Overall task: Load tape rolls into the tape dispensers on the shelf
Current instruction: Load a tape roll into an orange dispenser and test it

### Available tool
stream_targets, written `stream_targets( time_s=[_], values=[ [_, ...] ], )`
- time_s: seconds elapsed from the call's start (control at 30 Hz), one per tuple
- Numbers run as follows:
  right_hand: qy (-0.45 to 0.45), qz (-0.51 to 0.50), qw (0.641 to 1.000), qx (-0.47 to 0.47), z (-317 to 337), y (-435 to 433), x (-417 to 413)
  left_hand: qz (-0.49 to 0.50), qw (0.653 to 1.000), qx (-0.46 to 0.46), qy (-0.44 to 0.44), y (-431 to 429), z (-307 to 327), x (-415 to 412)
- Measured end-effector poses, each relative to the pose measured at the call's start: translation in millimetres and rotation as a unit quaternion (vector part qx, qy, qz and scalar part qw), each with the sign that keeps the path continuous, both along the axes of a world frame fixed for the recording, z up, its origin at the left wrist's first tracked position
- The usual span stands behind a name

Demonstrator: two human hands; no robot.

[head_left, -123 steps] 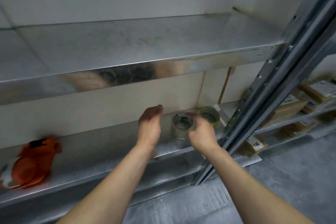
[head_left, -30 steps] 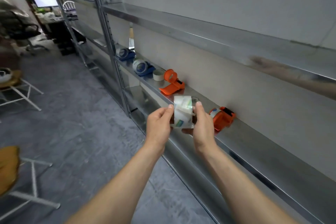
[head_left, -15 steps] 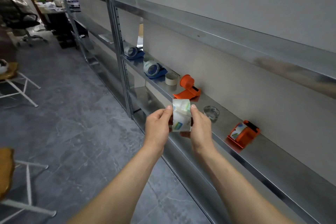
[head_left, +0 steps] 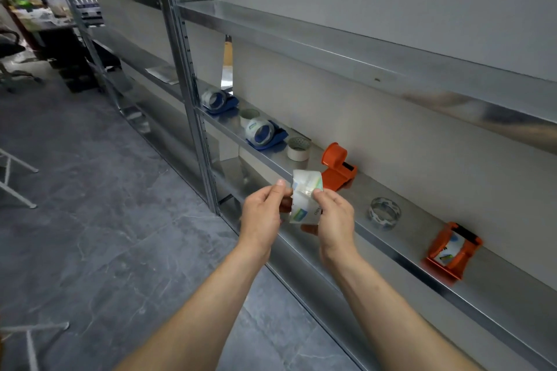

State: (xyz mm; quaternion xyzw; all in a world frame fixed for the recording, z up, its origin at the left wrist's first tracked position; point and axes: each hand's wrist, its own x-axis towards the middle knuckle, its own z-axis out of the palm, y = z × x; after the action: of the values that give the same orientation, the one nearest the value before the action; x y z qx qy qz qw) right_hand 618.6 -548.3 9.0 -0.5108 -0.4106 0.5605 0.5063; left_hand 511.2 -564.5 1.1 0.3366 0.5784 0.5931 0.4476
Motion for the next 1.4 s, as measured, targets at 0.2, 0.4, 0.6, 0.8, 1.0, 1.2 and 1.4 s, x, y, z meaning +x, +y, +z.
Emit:
stream_targets(
  time_s=[0.2,0.4,0.6,0.8,1.0,1.2,1.4],
  values=[
    [0.003,-0.075,0.997,-0.001,-20.0,51.9,-17.7,0.015,1.0,-0.021,-0.006,49.2,-8.2,-22.0],
    [0.034,-0.143,0.989,0.01,-33.6,110.6,-5.4,-0.015,0.999,-0.034,0.017,113.5,-9.2,-18.9],
    [0.04,-0.216,0.975,0.03,-36.1,165.9,13.3,-0.034,0.999,-0.03,0.024,177.0,-3.2,-6.4],
    [0.025,-0.275,0.961,0.012,-41.8,195.2,28.2,-0.076,0.996,-0.03,0.022,218.0,-4.1,9.7],
    [-0.005,-0.32,0.947,-0.018,-47.8,208.4,38.3,-0.112,0.992,-0.044,0.029,251.5,-11.1,18.5],
    [-0.011,-0.375,0.925,-0.058,-49.7,220.0,25.8,-0.172,0.982,-0.061,0.039,287.7,-22.9,12.6],
    [-0.023,-0.445,0.892,-0.077,-65.6,238.3,1.0,-0.252,0.963,-0.081,0.054,326.1,-34.1,-0.8]
  ],
)
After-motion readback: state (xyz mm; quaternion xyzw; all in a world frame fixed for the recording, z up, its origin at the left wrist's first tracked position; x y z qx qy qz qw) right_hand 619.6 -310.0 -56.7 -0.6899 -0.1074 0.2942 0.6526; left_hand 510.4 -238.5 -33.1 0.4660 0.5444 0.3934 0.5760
